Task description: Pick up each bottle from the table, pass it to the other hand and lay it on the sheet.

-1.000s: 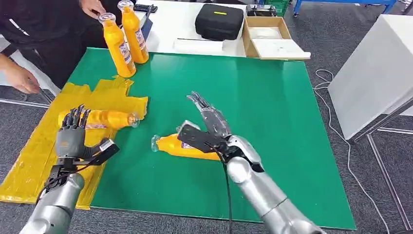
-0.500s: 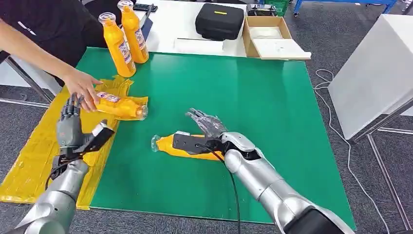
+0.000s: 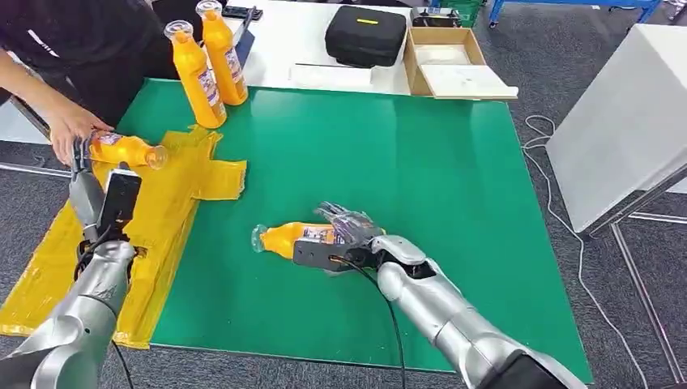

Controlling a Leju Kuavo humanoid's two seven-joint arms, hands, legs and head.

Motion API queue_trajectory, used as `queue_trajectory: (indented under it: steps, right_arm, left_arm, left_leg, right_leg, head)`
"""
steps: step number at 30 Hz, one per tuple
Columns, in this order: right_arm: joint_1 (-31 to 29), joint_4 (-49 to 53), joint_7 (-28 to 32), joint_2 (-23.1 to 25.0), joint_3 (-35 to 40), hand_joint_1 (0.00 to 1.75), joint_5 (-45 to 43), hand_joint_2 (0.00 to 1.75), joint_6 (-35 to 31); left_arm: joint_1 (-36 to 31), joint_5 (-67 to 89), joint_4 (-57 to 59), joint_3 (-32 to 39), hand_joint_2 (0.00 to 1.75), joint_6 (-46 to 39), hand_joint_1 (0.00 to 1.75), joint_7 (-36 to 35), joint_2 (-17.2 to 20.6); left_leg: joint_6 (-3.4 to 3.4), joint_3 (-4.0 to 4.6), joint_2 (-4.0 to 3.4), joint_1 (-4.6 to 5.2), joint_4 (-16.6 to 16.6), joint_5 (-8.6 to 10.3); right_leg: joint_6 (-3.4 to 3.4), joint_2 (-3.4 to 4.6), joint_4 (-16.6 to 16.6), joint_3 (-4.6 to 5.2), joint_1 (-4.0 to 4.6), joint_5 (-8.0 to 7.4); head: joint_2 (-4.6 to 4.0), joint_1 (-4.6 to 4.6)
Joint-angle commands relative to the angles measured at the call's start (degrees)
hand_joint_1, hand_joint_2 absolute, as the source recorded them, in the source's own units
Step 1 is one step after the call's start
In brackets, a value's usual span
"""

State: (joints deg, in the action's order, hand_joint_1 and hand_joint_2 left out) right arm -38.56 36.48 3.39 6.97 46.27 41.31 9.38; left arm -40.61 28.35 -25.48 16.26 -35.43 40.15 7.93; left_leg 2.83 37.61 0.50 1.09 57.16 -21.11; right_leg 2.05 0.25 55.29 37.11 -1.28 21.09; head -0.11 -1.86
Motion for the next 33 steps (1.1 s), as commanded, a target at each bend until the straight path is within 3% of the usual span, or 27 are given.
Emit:
queue_trajectory:
  steps: [1,9,18,33]
  right_arm:
    - [4.75,8.78,-3.83,-3.47,2.70,0.00,2.68,1.75,0.04]
    - [5.26,8.24,-5.26,-3.08,2.33,0.00,4.20,1.75,-0.13]
    - [8.91,2.90,-13.96,-0.87,-2.95,0.00,16.78,1.75,-3.51]
    - [6.77,-3.48,-14.17,0.39,-6.58,0.00,21.09,1.75,-3.46]
  left_arm:
    - [-3.88,-1.14,5.76,-3.82,0.00,-0.57,0.00,-0.15,0.90]
    - [-3.49,-1.78,5.49,-3.63,0.00,-0.77,0.00,-0.15,1.14]
    - [-3.10,-4.19,5.18,-3.96,0.00,-0.92,0.00,-0.33,0.92]
    - [-5.18,-4.11,6.11,-3.93,0.00,-0.75,0.00,-2.61,-0.02]
  left_leg:
    - [-0.18,-0.23,0.13,-0.09,0.00,-0.10]
    - [-0.22,-0.22,0.06,-0.09,0.05,-0.11]
    - [-0.20,-0.30,0.11,-0.09,-0.02,-0.12]
    - [-0.20,-0.25,0.18,-0.09,0.03,-0.05]
  right_leg:
    - [-0.12,-0.17,-0.04,-0.29,0.09,0.13]
    - [-0.14,-0.09,0.01,-0.26,0.09,0.12]
    - [-0.13,-0.14,-0.05,-0.35,0.09,0.15]
    - [-0.12,-0.20,-0.02,-0.24,0.11,0.11]
  head:
    - [0.00,0.02]
    - [0.00,0.02]
    - [0.00,0.02]
    - [0.00,0.02]
